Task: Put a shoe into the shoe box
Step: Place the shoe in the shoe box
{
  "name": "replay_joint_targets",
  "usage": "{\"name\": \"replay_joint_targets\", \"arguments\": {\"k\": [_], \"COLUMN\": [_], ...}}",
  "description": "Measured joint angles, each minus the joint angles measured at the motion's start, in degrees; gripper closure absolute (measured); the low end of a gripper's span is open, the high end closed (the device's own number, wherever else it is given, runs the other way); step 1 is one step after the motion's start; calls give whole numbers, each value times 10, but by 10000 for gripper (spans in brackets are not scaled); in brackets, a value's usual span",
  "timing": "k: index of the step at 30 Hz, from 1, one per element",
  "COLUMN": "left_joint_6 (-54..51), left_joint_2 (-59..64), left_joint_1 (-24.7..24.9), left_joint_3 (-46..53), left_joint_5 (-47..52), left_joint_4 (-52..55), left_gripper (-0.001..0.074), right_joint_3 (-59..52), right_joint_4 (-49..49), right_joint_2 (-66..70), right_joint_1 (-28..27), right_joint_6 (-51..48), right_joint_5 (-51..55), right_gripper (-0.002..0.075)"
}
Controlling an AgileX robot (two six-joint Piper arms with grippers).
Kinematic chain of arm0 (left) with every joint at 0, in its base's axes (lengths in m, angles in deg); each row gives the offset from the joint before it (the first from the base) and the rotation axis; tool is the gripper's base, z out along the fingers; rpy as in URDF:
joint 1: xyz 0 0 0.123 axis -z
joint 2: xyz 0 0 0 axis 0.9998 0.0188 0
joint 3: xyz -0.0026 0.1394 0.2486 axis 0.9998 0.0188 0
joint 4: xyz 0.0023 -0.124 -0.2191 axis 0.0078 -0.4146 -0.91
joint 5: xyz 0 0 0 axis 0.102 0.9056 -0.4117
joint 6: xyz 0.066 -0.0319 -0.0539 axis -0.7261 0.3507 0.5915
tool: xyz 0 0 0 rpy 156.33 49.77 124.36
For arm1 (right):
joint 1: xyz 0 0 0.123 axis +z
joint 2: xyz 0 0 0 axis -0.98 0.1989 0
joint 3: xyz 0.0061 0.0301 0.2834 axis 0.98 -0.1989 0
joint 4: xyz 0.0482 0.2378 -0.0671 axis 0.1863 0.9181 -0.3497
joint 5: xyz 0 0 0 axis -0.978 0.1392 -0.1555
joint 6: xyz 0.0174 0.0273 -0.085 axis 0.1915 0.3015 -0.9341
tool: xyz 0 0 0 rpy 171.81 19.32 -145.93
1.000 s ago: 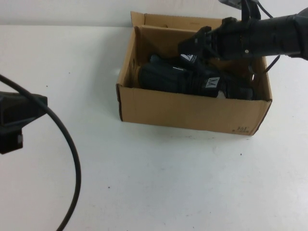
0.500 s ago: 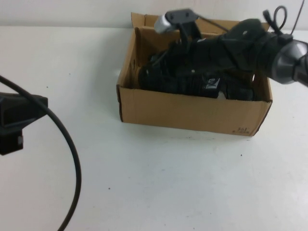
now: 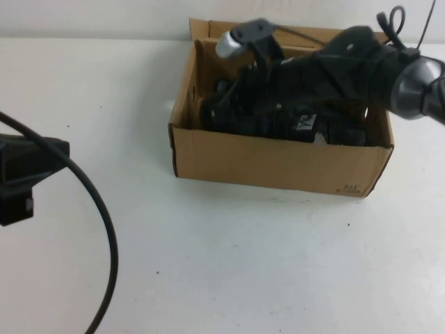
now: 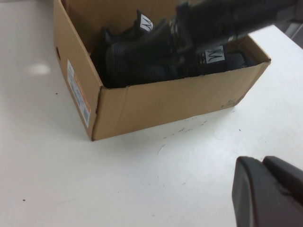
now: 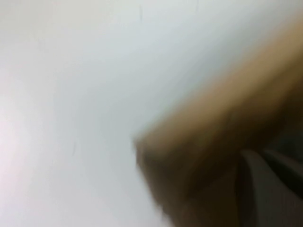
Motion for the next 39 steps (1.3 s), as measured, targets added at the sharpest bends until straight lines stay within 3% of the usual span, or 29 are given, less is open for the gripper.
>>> {"name": "replay_joint_targets", "arguments": {"k": [8,15,28,34,39], "left_joint_6": [0,0,-5,9,203], "left_joint_2": [0,0,0,0,-1], "left_joint_1": [0,0,0,0,0], "left_joint_3": [0,0,0,0,0], "left_joint_5": [0,0,1,22,-14], "left_joint_4": [0,0,9,153,355], "left_gripper": [736,736,736,736,736], "right_joint_3": [1,1,0,0,-1], "right_joint_4": [-2,-20,-31,-108,-299], "right_joint_2": [-1,59,-37,-158,-277], "right_joint_1": [0,0,0,0,0], "right_joint_6": [4,23,-14,17,227], "right_joint_5": [-108,-27,-49,-88,-72], "right_gripper": [741,741,741,742,743]}}
